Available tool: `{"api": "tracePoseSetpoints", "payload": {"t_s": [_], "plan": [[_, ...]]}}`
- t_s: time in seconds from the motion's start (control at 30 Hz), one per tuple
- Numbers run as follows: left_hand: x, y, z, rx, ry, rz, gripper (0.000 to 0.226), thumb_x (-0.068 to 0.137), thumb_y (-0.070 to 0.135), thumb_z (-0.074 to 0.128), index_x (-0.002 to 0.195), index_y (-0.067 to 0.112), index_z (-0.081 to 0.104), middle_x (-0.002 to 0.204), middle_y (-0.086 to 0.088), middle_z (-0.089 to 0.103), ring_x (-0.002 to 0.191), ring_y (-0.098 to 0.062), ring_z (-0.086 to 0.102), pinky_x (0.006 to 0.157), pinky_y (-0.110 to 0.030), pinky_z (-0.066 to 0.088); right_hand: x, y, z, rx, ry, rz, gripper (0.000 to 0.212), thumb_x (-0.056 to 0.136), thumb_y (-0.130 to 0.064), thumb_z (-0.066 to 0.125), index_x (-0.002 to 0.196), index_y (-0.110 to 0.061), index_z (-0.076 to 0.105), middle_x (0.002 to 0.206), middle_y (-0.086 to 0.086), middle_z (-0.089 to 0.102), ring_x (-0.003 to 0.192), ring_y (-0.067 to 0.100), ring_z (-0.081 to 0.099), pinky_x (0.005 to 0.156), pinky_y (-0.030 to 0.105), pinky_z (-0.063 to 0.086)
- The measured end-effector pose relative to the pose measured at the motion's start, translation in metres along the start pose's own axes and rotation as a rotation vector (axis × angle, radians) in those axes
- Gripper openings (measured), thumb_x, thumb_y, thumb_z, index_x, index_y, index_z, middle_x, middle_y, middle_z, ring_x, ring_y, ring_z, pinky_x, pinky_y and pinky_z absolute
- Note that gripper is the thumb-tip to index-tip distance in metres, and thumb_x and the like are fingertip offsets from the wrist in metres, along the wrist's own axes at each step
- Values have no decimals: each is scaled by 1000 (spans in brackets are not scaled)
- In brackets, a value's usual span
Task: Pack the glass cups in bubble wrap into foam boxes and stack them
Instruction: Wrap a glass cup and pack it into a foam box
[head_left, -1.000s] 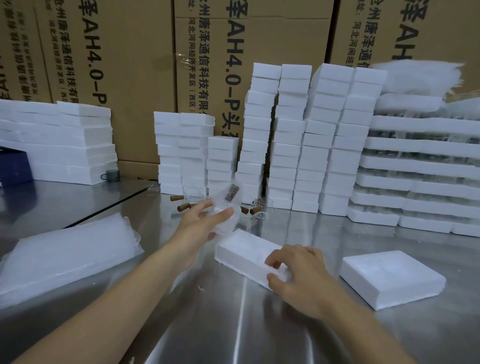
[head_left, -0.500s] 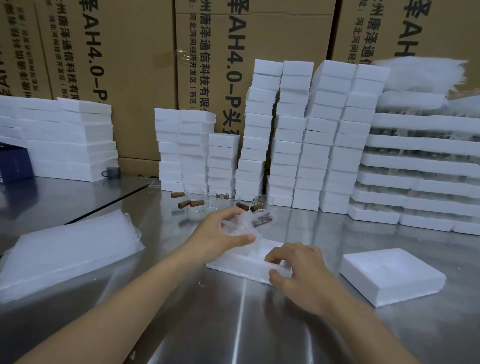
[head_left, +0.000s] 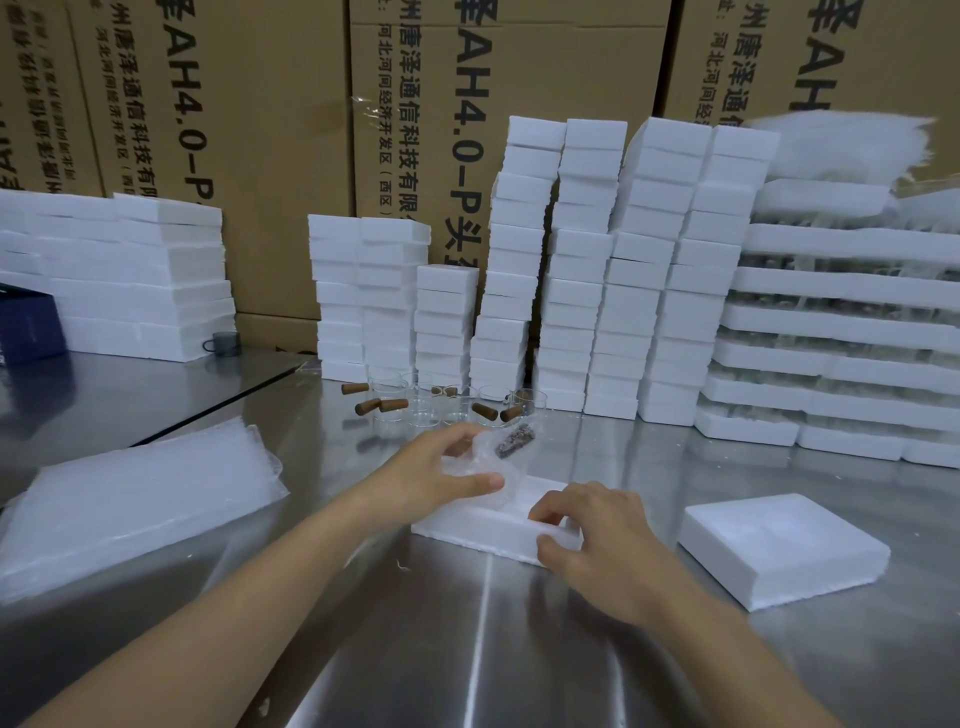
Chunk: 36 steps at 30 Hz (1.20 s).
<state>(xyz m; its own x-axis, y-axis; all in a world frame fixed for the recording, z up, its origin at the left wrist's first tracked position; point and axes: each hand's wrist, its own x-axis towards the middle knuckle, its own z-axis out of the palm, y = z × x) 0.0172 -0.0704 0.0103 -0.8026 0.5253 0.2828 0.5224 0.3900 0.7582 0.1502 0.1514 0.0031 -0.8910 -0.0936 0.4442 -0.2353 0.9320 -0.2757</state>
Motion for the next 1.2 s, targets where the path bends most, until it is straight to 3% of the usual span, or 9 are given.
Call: {"api": "tracePoseSetpoints", "payload": {"t_s": [0.07, 0.27, 0.53, 0.67, 0.77, 0.87, 0.93, 1.0, 1.2], "plan": [[0, 2, -2, 19, -14, 2, 71, 53, 98, 74, 115, 67, 59, 130, 31, 65, 122, 18, 54, 108, -23, 42, 0, 0, 0, 4, -4, 6, 38, 80, -51, 45, 108, -40, 69, 103, -18, 66, 100, 5, 50, 94, 28, 28], [0, 8, -12, 41, -84, -48, 70, 76, 67, 82, 138, 40, 62, 139, 16, 66, 133, -4, 56, 116, -33, 41, 1, 0, 0, 2, -24, 22, 40, 79, -54, 42, 107, -41, 68, 103, -17, 65, 102, 5, 51, 100, 31, 31], [0, 10, -22, 49, -100, -24, 60, 81, 57, 83, 135, 37, 66, 130, 19, 70, 121, 6, 60, 100, -18, 44, 2, 0, 1, 20, -31, 23, 40, 81, -53, 43, 109, -40, 69, 103, -17, 66, 104, 4, 49, 99, 31, 29], [1, 7, -30, 78, -90, -3, 66, 79, 60, 85, 137, 35, 67, 133, 13, 71, 127, -11, 63, 117, -39, 47, 1, 0, 1, 6, -38, 24, 42, 80, -54, 42, 110, -40, 69, 100, -16, 64, 97, 2, 45, 94, 30, 26], [0, 2, -37, 77, -61, -1, 71, 75, 61, 87, 139, 36, 68, 137, 19, 69, 132, -9, 61, 120, -45, 44, 1, 1, 1, 11, -41, 34, 43, 80, -53, 42, 110, -40, 69, 100, -16, 64, 97, 2, 45, 93, 29, 25], [2, -1, -31, 124, -76, -19, 74, 71, 62, 90, 138, 43, 66, 140, 25, 64, 134, 0, 56, 121, -34, 40, 2, 0, 1, 11, -44, 41, 43, 81, -52, 44, 113, -39, 70, 104, -15, 65, 100, 2, 47, 95, 29, 26], [3, -3, -24, 177, -84, -3, 60, 75, 57, 92, 128, 55, 63, 129, 42, 56, 121, 21, 51, 108, -13, 37, 1, -1, 1, 10, -54, 42, 44, 81, -52, 44, 114, -39, 69, 105, -14, 65, 103, 4, 48, 96, 29, 27], [3, -3, -19, 237, -76, 18, 58, 81, 55, 90, 130, 56, 59, 125, 46, 49, 115, 27, 47, 95, -1, 30, 1, -1, 0, 12, -61, 46, 44, 81, -51, 44, 114, -38, 70, 106, -14, 65, 105, 6, 50, 97, 30, 28], [0, 2, -17, 234, -149, -12, 58, 84, 76, 72, 136, 60, 52, 149, 26, 45, 137, 1, 41, 113, -28, 29, -1, -1, 0, 31, -64, 52, 41, 82, -50, 47, 112, -37, 70, 108, -14, 66, 106, 8, 51, 102, 32, 34]]}}
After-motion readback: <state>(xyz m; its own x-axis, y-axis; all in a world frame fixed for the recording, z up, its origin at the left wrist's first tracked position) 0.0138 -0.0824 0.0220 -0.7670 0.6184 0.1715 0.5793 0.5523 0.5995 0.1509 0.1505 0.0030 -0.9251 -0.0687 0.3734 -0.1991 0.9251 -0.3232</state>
